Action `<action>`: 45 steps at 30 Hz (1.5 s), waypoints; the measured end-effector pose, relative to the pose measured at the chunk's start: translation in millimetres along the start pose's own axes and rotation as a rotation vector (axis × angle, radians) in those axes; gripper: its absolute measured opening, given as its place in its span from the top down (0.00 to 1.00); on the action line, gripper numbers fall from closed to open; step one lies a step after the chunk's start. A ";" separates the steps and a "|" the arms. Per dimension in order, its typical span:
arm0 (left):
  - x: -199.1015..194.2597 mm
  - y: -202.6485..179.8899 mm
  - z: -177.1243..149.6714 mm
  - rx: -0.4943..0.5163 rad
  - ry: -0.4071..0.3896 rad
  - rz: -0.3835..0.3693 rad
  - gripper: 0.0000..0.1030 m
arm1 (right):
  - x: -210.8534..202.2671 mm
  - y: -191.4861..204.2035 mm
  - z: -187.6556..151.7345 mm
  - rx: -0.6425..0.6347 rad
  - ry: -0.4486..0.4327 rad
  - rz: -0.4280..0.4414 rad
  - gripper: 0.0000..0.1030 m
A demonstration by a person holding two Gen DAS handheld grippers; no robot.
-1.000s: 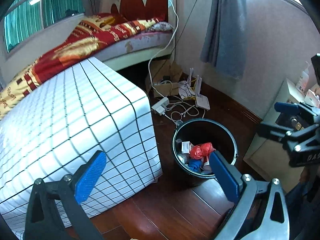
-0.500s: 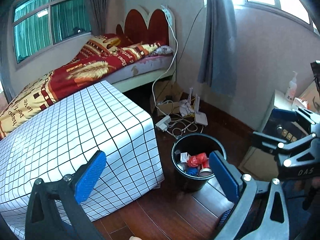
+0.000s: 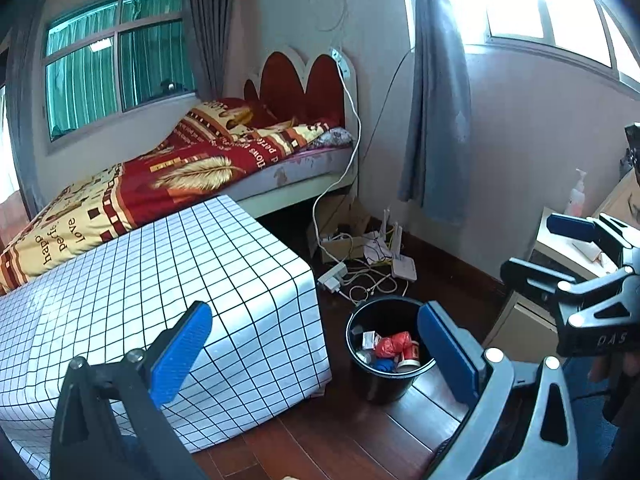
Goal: Collect trash
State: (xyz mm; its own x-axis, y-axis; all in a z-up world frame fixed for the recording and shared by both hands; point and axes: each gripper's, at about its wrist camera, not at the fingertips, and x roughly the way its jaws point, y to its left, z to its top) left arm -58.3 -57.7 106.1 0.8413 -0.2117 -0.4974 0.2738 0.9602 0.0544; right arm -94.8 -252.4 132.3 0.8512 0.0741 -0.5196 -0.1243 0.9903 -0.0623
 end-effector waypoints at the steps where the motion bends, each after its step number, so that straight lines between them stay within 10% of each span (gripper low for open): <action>1: -0.2 -0.5 0.4 0.001 -0.002 -0.003 0.00 | -0.1 0.2 0.8 -0.002 0.000 -0.002 0.00; 45: -7.1 -7.4 1.6 0.004 -0.010 -0.025 0.00 | -4.1 1.4 -2.9 -0.001 0.003 -0.009 0.00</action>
State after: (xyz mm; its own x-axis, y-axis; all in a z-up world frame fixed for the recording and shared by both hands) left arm -65.5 -63.6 110.6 0.8387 -0.2378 -0.4900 0.2969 0.9538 0.0452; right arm -99.9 -251.7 131.9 0.8509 0.0652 -0.5212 -0.1172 0.9908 -0.0674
